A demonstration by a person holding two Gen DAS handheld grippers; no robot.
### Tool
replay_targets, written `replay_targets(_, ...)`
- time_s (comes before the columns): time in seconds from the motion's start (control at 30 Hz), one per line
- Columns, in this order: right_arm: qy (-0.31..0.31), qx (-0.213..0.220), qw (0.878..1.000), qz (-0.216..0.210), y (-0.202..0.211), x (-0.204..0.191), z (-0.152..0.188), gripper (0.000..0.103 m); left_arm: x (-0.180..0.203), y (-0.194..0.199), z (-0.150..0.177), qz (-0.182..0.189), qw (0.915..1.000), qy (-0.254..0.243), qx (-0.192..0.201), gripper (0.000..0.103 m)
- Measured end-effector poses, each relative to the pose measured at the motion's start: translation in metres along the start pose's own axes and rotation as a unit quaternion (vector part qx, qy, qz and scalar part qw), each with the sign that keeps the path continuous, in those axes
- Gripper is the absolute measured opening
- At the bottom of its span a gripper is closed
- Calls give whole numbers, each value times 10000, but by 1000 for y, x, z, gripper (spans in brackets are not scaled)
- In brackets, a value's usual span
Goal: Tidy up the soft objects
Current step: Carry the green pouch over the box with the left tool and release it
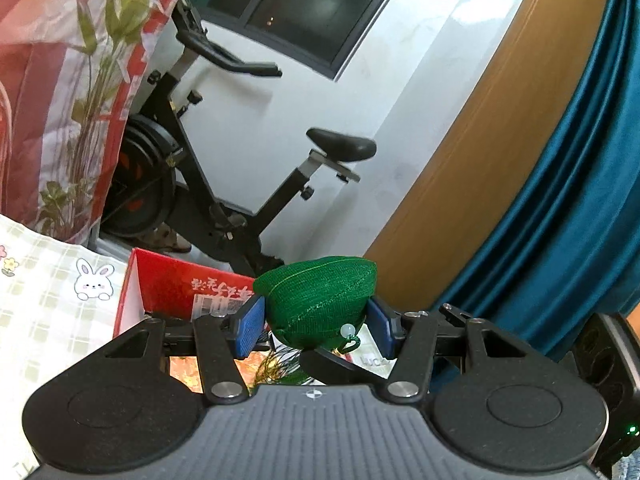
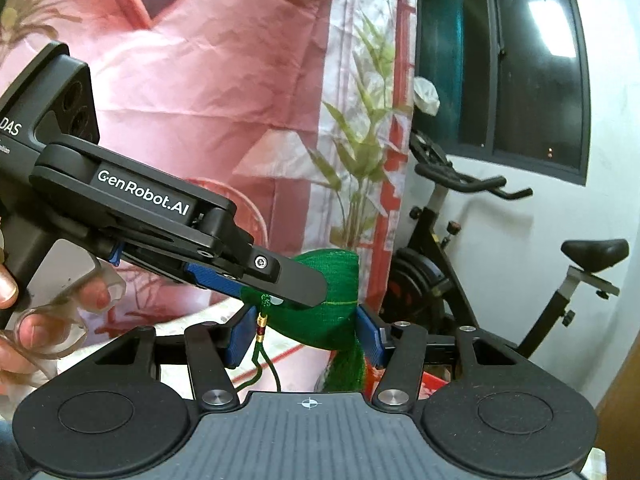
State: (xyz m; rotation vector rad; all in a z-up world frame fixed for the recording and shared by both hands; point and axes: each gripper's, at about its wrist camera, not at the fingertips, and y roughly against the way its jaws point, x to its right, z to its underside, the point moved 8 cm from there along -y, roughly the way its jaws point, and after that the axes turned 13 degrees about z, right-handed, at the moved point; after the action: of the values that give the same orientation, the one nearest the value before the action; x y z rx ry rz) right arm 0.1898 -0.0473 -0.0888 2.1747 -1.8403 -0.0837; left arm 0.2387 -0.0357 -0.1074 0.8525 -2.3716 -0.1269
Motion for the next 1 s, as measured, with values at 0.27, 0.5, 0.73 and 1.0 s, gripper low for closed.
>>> replay_targets(0.27, -361, -619, 9974, 65, -34, 38, 56, 51, -24, -54, 30, 31, 9983, 171, -557, 58)
replay_targets(0.5, -659, -1180, 9908, 39, -59, 64, 111, 51, -48, -96, 59, -31, 9937, 370, -1059, 58)
replay_targets(0.73, -670, -1549, 9855, 167, -88, 85, 136, 46, -68, -113, 58, -201, 9933, 416, -1056, 57)
replay_targets(1.0, -485, -1993, 9763, 692, -133, 111, 138, 43, -96, -99, 46, -704, 9931, 281, -894, 57)
